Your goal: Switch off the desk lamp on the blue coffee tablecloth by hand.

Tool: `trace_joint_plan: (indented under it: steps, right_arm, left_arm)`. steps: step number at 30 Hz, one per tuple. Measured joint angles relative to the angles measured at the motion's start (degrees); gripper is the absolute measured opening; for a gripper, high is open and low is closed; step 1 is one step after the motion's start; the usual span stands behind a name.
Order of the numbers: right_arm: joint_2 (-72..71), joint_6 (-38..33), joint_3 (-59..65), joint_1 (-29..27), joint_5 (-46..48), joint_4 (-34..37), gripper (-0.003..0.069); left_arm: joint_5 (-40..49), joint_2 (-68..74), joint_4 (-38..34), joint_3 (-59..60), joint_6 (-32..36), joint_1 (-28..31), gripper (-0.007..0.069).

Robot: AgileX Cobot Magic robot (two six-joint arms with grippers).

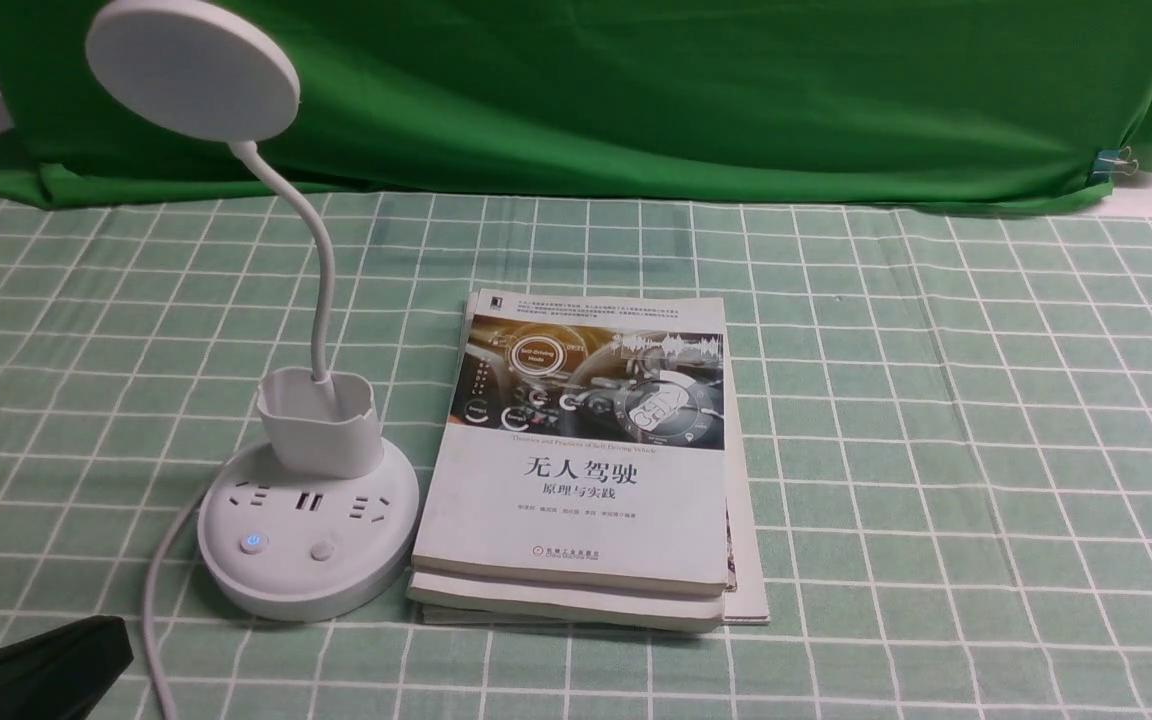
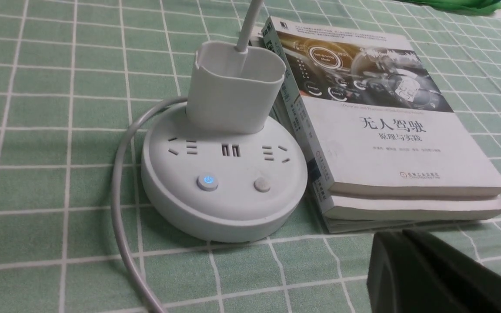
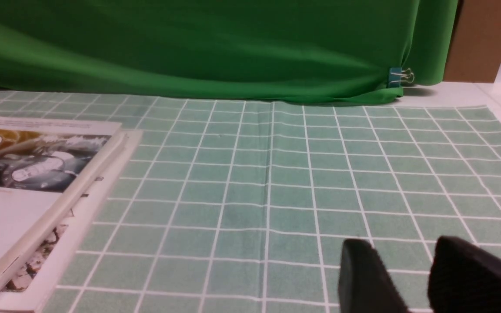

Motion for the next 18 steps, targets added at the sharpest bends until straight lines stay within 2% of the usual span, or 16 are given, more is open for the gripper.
trace_joint_plan:
  steps: [11,18]
  right_arm:
    - [0.0,0.0,0.0,0.0,0.0,0.0,0.0242]
    - [0.0,0.0,0.0,0.0,0.0,0.0,0.0242]
  left_arm:
    - [-0.45,-2.17,1.64,0.0,0.0,0.72,-0.0001]
    - [-2.15,-9.88,3.89,1.98,0.91,10.36,-0.0001]
